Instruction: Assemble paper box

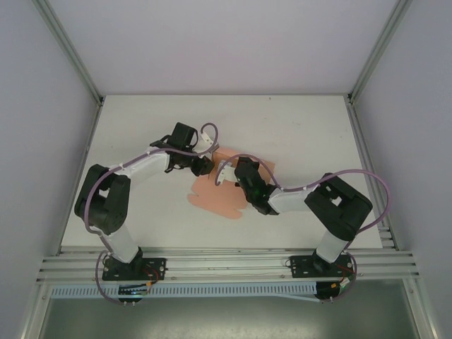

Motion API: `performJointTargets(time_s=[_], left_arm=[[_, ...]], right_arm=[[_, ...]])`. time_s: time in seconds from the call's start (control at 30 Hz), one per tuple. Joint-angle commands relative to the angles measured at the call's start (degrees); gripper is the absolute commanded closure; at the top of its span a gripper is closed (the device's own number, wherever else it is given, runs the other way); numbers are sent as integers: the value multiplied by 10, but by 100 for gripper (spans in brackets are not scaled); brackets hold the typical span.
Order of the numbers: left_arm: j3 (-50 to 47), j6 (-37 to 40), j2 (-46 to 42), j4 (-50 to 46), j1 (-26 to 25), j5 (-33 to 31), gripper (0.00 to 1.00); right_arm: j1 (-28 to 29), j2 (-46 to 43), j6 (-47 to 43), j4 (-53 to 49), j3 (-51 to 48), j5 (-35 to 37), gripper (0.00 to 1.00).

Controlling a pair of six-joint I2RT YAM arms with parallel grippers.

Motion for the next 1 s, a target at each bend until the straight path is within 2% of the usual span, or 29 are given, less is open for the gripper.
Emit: performJointTargets(time_s=[0.0,0.1,0.17,0.23,0.27,0.37,0.53,0.57,0.63,0.73,0.9,0.97], left_arm=[[-46,-39,-29,16,-17,13,65],[-77,-41,-71,41,-16,-18,48],[-88,-49,-88,55,-14,-72,33],[-82,-76,-97,45,-1,-113,33],[-79,-91,-102,40,11,-107,28],[-86,-129,-124,44,53,-57,24],[-79,-171,-144,35,93,-117,9],[-72,-186,-141,30,106,-136,2],[-56,-217,-125,17,141,-135,2],[-33,-243,-82,13,186,-99,2],[39,-232,20,34,199,-43,5],[71,-223,58,43,199,-12,10]], right_arm=[[13,-7,-19,-13,-36,-31,100],[16,-20,-26,-6,-55,-37,100],[21,-24,-36,-3,-60,-28,100],[27,-22,-54,7,-69,-18,100],[29,-18,-62,14,-74,-12,100],[34,5,-80,58,-80,4,100],[23,10,-103,113,-74,6,100],[19,2,-102,109,-70,2,100],[11,-17,-98,88,-59,-6,100],[2,-37,-113,87,-48,-28,100],[-23,-30,-151,110,-30,-64,100],[-37,-13,-172,149,-23,-74,100]])
